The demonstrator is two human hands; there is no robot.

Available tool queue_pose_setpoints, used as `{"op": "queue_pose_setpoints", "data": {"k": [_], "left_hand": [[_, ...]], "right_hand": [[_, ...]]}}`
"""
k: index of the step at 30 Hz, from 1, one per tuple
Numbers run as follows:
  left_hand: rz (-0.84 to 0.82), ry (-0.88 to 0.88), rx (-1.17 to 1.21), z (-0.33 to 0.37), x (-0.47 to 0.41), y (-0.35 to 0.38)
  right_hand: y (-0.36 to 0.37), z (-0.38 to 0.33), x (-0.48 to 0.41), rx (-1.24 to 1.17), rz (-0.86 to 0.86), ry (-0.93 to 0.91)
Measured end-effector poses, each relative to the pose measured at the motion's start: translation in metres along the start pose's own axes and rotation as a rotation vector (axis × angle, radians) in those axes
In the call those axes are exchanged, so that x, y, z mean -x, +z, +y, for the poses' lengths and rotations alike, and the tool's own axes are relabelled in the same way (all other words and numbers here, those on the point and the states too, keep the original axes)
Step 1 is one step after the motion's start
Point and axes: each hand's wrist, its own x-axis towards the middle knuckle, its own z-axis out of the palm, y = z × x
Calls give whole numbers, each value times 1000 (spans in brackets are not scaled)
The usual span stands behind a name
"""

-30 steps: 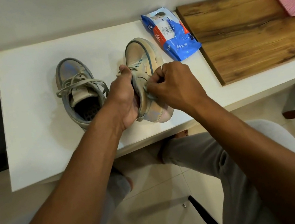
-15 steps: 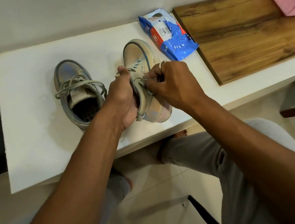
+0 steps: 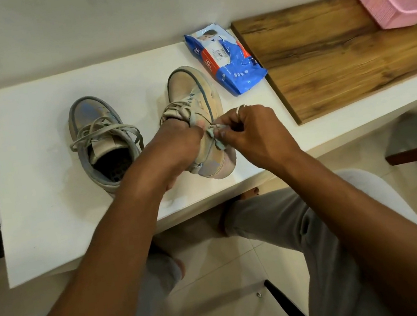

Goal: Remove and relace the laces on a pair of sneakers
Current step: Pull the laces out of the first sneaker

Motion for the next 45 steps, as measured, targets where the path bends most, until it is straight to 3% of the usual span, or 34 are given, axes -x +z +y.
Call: {"op": "queue_pose_setpoints", "data": {"k": [12, 17, 22, 26, 30, 35, 39, 45], "left_hand": [[71, -65, 23, -8, -5, -1], [65, -84, 63, -6, -6, 1], [43, -122, 90, 1, 3, -2], [21, -119, 126, 2, 5, 0], [35, -109, 97, 1, 4, -4], [38, -91, 100, -4, -2, -2], [60, -75, 28, -3, -1, -5], [-10, -80, 88, -4, 0, -2]], "right_hand": [[24, -10, 32, 93, 19, -175], [25, -12, 27, -43, 152, 23], [29, -13, 39, -2, 63, -98], [22, -9, 30, -25, 133, -34], [31, -17, 44, 47, 23, -237], [29, -13, 35, -2, 149, -171], [38, -20, 49, 63, 24, -264], [27, -10, 34, -35, 178, -103]]}}
